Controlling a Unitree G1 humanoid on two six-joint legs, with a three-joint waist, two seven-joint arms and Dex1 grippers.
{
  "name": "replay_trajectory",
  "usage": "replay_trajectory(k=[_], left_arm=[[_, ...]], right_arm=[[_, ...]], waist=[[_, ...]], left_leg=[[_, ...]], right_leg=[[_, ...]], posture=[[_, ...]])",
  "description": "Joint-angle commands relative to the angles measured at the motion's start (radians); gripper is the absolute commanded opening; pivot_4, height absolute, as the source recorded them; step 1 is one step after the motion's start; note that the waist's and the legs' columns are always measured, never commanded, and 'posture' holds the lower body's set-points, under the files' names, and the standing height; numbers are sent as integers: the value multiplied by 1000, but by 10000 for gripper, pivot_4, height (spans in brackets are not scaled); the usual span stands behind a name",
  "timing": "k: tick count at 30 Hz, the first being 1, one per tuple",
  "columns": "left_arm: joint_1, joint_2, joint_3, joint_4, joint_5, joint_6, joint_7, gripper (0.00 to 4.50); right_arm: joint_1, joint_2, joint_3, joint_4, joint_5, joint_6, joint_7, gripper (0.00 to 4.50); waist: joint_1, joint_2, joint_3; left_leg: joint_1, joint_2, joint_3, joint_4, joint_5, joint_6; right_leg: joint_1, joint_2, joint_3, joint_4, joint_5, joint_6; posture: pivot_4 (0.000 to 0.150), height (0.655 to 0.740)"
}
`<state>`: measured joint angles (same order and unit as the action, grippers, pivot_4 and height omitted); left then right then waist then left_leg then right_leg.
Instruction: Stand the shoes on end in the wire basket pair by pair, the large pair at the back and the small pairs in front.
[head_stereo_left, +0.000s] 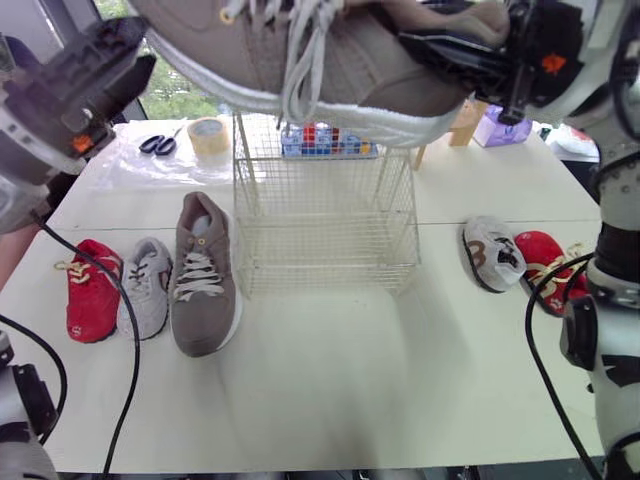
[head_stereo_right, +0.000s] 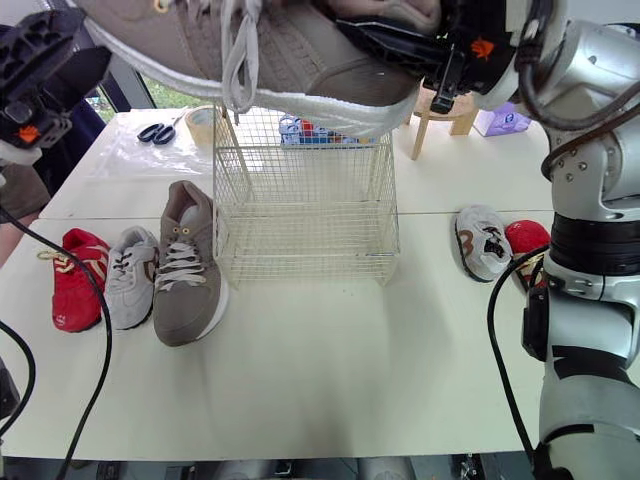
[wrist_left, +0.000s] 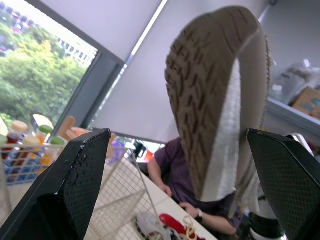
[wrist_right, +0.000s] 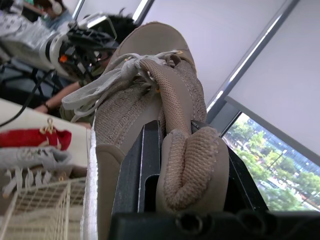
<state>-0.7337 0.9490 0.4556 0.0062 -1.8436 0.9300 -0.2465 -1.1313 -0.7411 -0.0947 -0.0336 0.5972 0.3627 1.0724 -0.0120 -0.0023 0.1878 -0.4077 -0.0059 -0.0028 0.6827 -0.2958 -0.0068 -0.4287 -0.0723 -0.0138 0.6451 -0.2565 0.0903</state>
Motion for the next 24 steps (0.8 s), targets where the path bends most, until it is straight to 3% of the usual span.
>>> replay_trajectory(k=[1, 6, 9, 15, 17, 20, 24], left_arm=[[-71, 21, 6, 10, -29, 27, -17, 45000], [-165, 32, -61, 93, 35, 126, -115, 45000], [-192, 42, -86, 137, 78, 192, -191, 38202], [-231, 14, -78, 197, 137, 233, -240, 9898], [-232, -1, -71, 192, 148, 236, -237, 5054], [-220, -31, -60, 176, 178, 216, -209, 4295], [-165, -111, 5, 102, 207, 114, -122, 4295]], right_arm=[[-15, -2, 11, -37, -41, -74, 31, 3889], [-7, -11, 46, -45, -100, -124, 65, 3889], [-12, -5, 41, -47, -104, -125, 64, 3790], [-4, -7, 40, -74, -105, -107, 62, 3790], [-2, -8, 38, -83, -102, -95, 60, 3790], [0, 1, 32, -87, -95, -65, 43, 3790], [7, 77, -50, -20, -47, 21, -109, 22242]], waist=[[0, 0, 0], [1, 0, 0], [-1, 0, 0], [-1, 0, 0], [-1, 0, 0], [1, 0, 0], [0, -1, 0]], left_leg=[[0, 0, 0, 0, 0, 0], [1, 0, 0, 0, 1, -1], [0, 0, 0, 0, 1, -1], [0, 0, 0, 0, 1, -2], [0, 0, 0, 0, 1, -2], [0, 0, 0, 0, 2, -3], [1, 0, 0, 0, 4, -6]], right_leg=[[0, 0, 0, 0, 0, 0], [0, 1, 0, 2, 0, 0], [0, 1, 0, 2, 0, 0], [-1, 1, 0, 2, 0, 0], [-1, 1, 0, 2, 0, 0], [-1, 0, 0, 2, 0, 0], [-1, -2, 1, 2, 0, 0]], posture=[[1500, 7400], [1500, 7400], [1500, 7400], [1500, 7400], [1500, 7400], [1500, 7400], [1500, 7400]])
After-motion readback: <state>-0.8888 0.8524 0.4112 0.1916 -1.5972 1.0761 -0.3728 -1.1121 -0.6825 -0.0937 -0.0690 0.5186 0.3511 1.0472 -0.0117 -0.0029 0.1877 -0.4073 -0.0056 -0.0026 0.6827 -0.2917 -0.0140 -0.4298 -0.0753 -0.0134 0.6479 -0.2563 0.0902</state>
